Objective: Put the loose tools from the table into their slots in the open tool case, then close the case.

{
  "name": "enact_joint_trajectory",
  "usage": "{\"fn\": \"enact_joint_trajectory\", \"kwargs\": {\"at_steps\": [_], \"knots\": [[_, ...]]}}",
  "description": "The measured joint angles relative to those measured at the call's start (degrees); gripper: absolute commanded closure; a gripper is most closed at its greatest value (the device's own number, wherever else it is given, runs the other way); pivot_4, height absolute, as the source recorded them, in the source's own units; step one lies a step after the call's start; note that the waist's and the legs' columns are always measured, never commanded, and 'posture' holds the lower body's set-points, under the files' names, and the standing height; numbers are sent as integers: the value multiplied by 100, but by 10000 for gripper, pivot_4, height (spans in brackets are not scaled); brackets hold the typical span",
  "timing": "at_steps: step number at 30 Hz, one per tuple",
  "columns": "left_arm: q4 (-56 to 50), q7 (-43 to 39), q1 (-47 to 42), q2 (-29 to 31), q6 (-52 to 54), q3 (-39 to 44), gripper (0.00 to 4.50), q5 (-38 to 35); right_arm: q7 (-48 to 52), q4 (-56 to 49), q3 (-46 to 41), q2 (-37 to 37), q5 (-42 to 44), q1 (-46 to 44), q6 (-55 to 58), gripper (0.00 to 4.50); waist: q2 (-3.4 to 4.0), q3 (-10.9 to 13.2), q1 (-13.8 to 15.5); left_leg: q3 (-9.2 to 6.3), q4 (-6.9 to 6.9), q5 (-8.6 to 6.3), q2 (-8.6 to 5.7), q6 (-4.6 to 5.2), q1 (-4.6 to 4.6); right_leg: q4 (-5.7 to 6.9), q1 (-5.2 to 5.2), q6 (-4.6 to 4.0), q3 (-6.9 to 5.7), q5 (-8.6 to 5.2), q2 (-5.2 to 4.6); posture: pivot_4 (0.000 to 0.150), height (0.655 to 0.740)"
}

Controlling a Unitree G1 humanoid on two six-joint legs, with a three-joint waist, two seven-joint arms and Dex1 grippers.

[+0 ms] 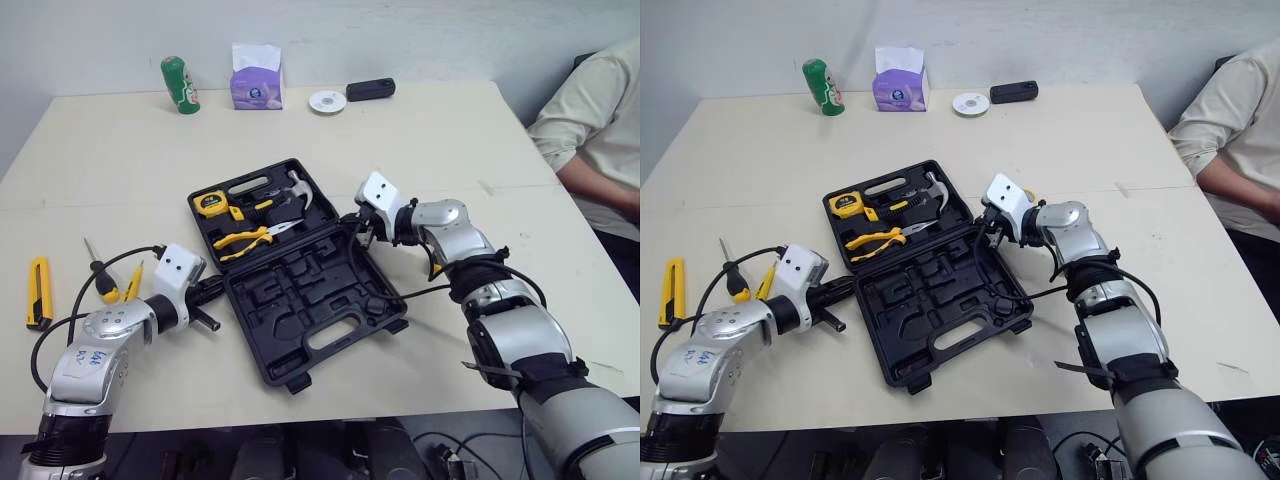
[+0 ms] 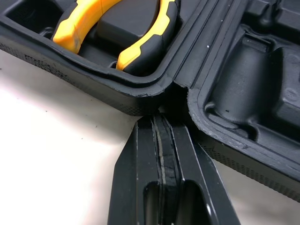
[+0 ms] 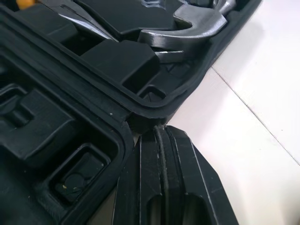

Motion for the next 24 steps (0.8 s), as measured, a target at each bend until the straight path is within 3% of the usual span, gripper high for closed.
{"fn": "enact_joint_trajectory", "kwargs": {"at_steps": [13, 24], "knots": [[220, -432, -34, 56, -278, -48, 45000, 179, 893, -3635, -163, -734, 678, 2372, 1291, 44167, -4, -3, 88, -1, -1, -2, 0, -1, 5, -2, 2, 0, 0, 0, 0, 1500, 7316], [1000, -1210, -807, 121, -777, -600, 45000, 617, 571, -5349, -502, -1025, 979, 3630, 2217, 44167, -11, -7, 298, -3, 0, -3, -7, 1, 4, -5, 5, 0, -5, 0, -6, 1500, 7316]]}}
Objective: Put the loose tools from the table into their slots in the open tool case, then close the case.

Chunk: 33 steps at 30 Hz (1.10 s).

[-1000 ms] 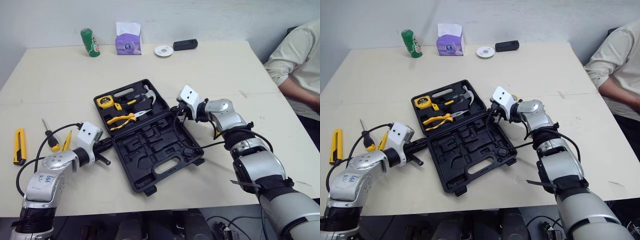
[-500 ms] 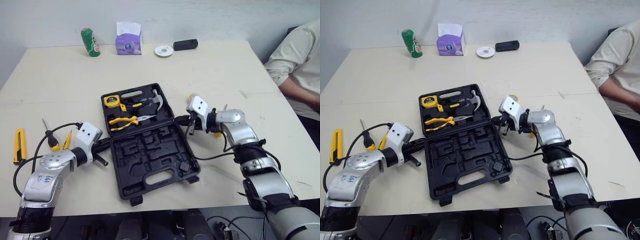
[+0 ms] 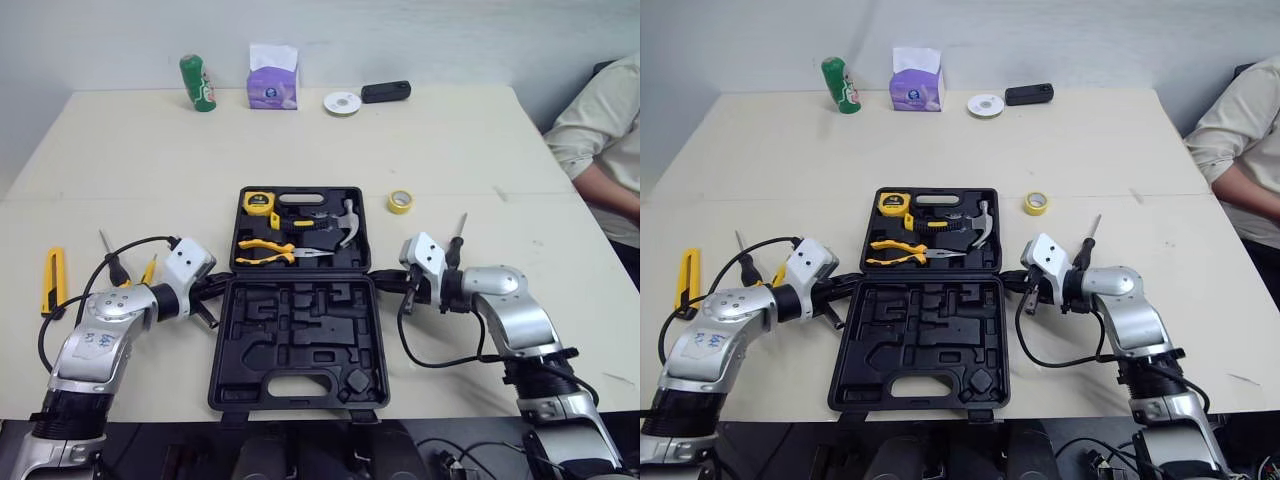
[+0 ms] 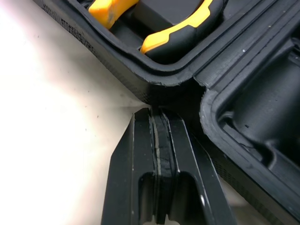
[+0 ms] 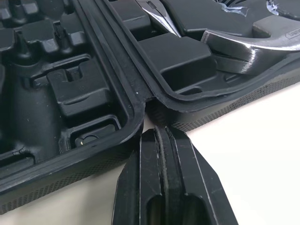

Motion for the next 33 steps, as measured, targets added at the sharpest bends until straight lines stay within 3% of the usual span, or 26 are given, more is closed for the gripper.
{"fn": "enact_joint_trajectory", "kwargs": {"at_steps": [6, 26, 29, 31, 32, 33], "knots": [[553, -350, -346, -51, -533, -151, 45000, 300, -269, -443, -47, -28, 69, 313, 254, 44167, -1, -5, 29, -1, 1, 2, -5, 3, 2, 0, 3, 1, -1, 1, -5, 1500, 7316], [663, -259, -264, -422, -1157, -84, 45000, 715, -698, -839, -193, -417, 294, 628, 493, 44167, -2, -6, 149, -3, 2, 4, -16, 23, -1, -11, 11, 19, -1, 11, -13, 1500, 7316], [404, -315, 71, -440, -874, 261, 45000, 253, -673, -899, -443, -674, 525, 741, 621, 44167, -2, -6, 119, -3, 1, 0, -11, 28, -6, -18, 10, 20, -1, 11, -10, 1500, 7316], [-55, -523, 732, -412, -486, 889, 45000, -473, -481, -1145, -856, -1074, 889, 1064, 790, 44167, -3, -5, 92, -3, -1, -3, -3, 29, -17, -35, 6, 20, -5, 11, -2, 1500, 7316], [-244, -626, 1044, -337, -345, 1202, 41864, -754, -372, -1210, -1104, -1289, 1050, 1235, 878, 44704, -5, -4, 65, -5, -4, -6, 3, 29, -16, -48, 11, 20, -9, 11, 3, 1500, 7316], [-420, -676, 1301, -266, -209, 1508, 38352, -998, -302, -1239, -1297, -1439, 1193, 1308, 969, 41809, -10, -1, 32, -6, -3, -6, 3, 29, -17, -51, 10, 20, -12, 11, 4, 1500, 7316]]}}
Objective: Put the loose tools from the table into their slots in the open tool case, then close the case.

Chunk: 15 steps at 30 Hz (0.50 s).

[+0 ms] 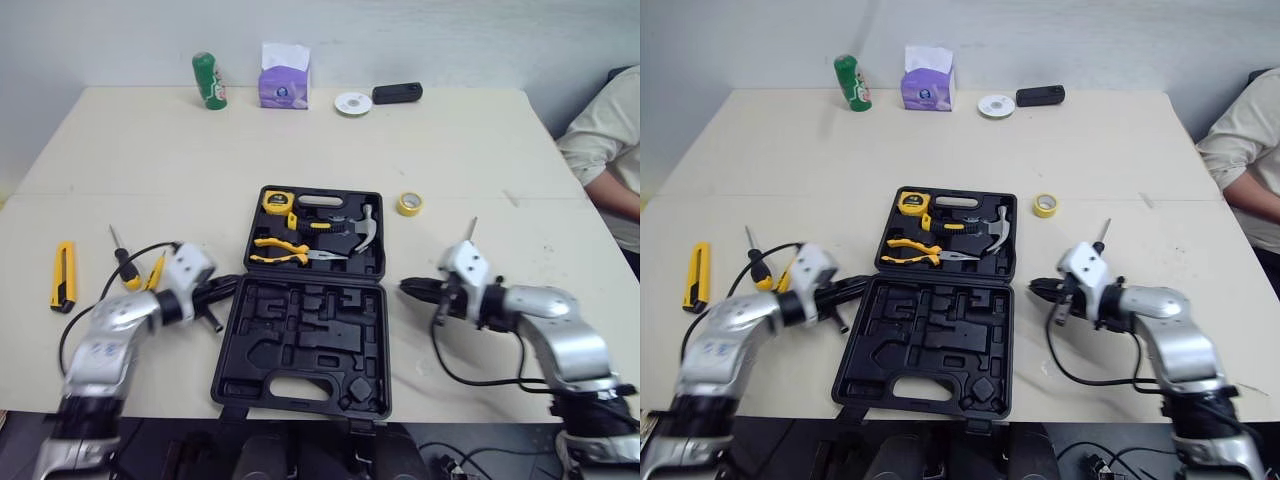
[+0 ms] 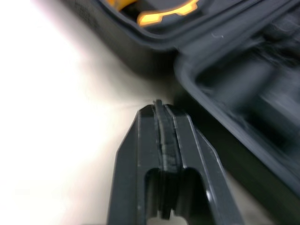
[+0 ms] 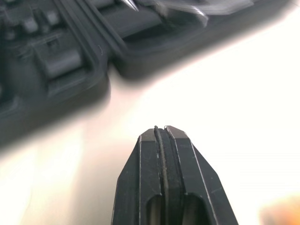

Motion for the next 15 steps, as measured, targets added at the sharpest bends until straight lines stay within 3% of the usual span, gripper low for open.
{"fn": "enact_joint_trajectory", "kwargs": {"at_steps": [1, 2, 6, 9, 12, 15], "knots": [[-137, -41, 199, 75, 100, 285, 37101, -193, 36, -39, -202, -112, 125, 69, 69, 38599, -3, 2, -21, -1, 0, 1, 1, -1, 3, -1, 4, 0, 0, 0, -1, 1500, 7316], [-359, -64, 446, 120, 221, 652, 32294, -441, 74, -62, -398, -199, 311, 86, 190, 35737, -6, 2, -43, 0, 5, 1, 1, -2, 11, -10, 7, 0, 4, 0, -2, 1500, 7316], [-858, -45, 1320, 195, 515, 1905, 15089, -1089, 233, 157, -1124, -656, 744, 196, 502, 16933, -6, 2, -49, -1, 4, -6, 3, -9, 26, -9, 13, -11, 10, 6, -5, 1500, 7316], [-830, 179, 1794, 188, 603, 2853, 1310, -1328, 310, 908, -1493, -1021, 780, 227, 389, 1839, -7, 1, -40, -1, 3, -10, 3, -11, 23, -11, 9, -14, 10, 6, -4, 1500, 7316], [-264, 378, 2202, 298, 449, 3800, 564, -1288, 392, 2123, -1632, -1445, 494, 225, -136, 841, -7, 1, -38, 4, 1, -14, 2, -8, 15, -16, 1, -14, 9, 6, -5, 1500, 7316], [495, 530, 2388, 521, 177, 4202, 564, -1061, 453, 3061, -1654, -1749, 266, 73, -628, 841, -6, 1, -54, 11, 2, -14, 1, -7, 17, -13, -4, -14, 12, 6, -4, 1500, 7316]]}}
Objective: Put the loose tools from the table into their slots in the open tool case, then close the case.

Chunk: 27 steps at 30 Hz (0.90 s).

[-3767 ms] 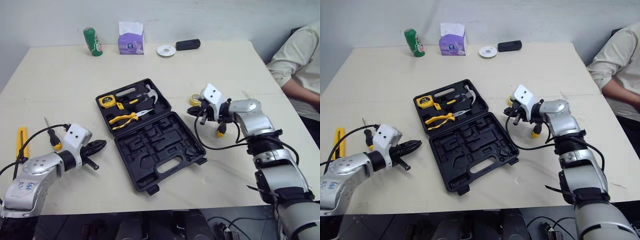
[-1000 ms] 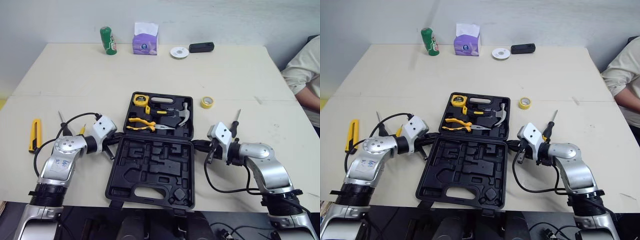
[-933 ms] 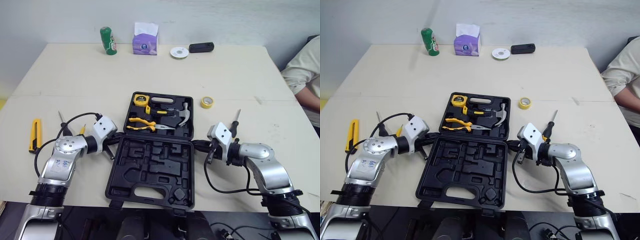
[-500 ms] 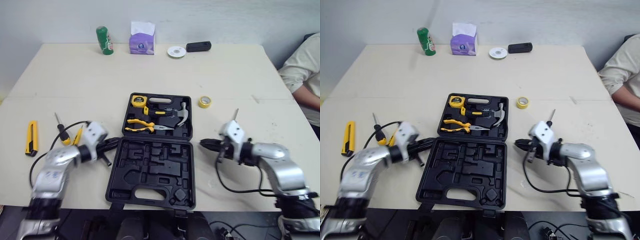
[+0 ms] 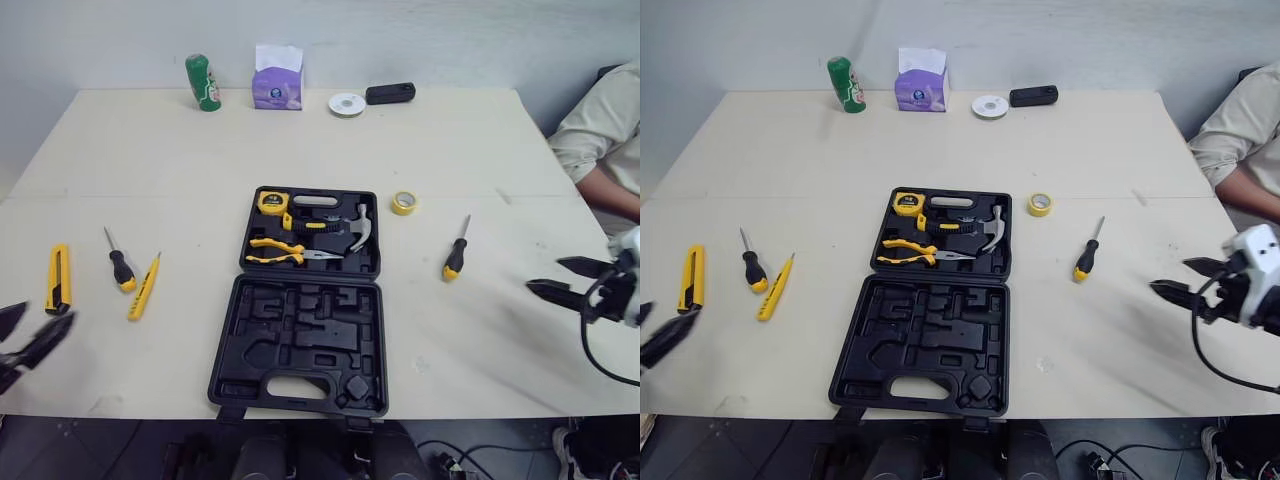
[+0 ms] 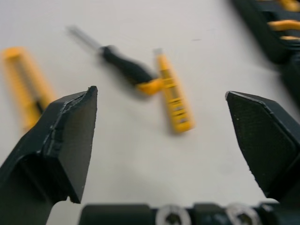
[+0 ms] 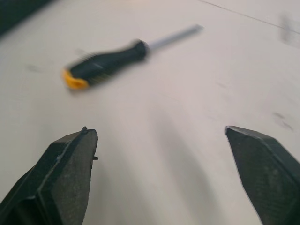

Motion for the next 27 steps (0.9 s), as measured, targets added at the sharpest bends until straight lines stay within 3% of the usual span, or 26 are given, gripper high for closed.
{"fn": "enact_joint_trajectory", "kwargs": {"at_steps": [5, 13, 20, 27], "knots": [[1931, 101, 366, 648, -996, 330, 564, 723, 176, 1697, 136, -490, -433, -619, -1022, 841, 3, 0, -81, 0, -2, -15, 5, -11, 1, 1, -8, -7, 3, -4, -3, 1500, 7316], [2518, -112, 339, 944, -1522, 145, 564, 900, 372, 2196, 354, -549, -555, -1038, -1362, 841, 13, -1, -148, 0, -4, -36, 7, -50, -1, 3, -15, -8, 9, -4, -6, 1500, 7316], [1932, 78, 338, 873, -1031, -390, 564, 915, 288, 1682, 423, -297, -506, -982, -1234, 841, 16, -1, -143, 3, -6, -38, 7, -53, -1, 5, -16, -7, 12, -3, -6, 1500, 7316], [-399, 1013, -278, 369, 827, -1027, 564, 281, 259, -633, 739, 222, 131, -904, -170, 841, 19, 0, -124, 2, -6, -32, 7, -56, -1, 12, -14, -4, 15, -1, -4, 1500, 7316]]}}
